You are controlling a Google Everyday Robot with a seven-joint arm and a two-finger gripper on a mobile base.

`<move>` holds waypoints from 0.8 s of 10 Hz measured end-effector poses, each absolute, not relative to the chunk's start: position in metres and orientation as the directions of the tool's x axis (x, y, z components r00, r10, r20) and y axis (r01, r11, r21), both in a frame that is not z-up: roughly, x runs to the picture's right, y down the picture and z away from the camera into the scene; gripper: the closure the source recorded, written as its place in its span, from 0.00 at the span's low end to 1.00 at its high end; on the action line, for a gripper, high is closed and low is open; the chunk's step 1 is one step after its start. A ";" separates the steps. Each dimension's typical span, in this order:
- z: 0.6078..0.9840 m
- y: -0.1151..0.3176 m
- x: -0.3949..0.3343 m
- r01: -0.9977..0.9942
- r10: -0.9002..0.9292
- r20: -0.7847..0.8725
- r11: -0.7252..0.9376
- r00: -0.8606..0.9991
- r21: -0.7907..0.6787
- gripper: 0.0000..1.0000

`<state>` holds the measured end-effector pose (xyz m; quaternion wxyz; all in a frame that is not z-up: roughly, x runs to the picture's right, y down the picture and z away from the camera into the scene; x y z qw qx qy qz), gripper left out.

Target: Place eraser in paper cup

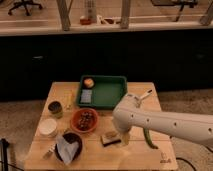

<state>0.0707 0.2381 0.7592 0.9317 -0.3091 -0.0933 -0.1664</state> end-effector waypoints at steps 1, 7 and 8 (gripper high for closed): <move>0.762 0.240 0.064 0.374 -0.253 0.286 0.749 0.924 -0.547 0.20; 0.781 0.263 0.046 0.400 -0.258 0.318 0.731 0.912 -0.553 0.20; 0.783 0.264 0.049 0.392 -0.251 0.315 0.733 0.915 -0.556 0.20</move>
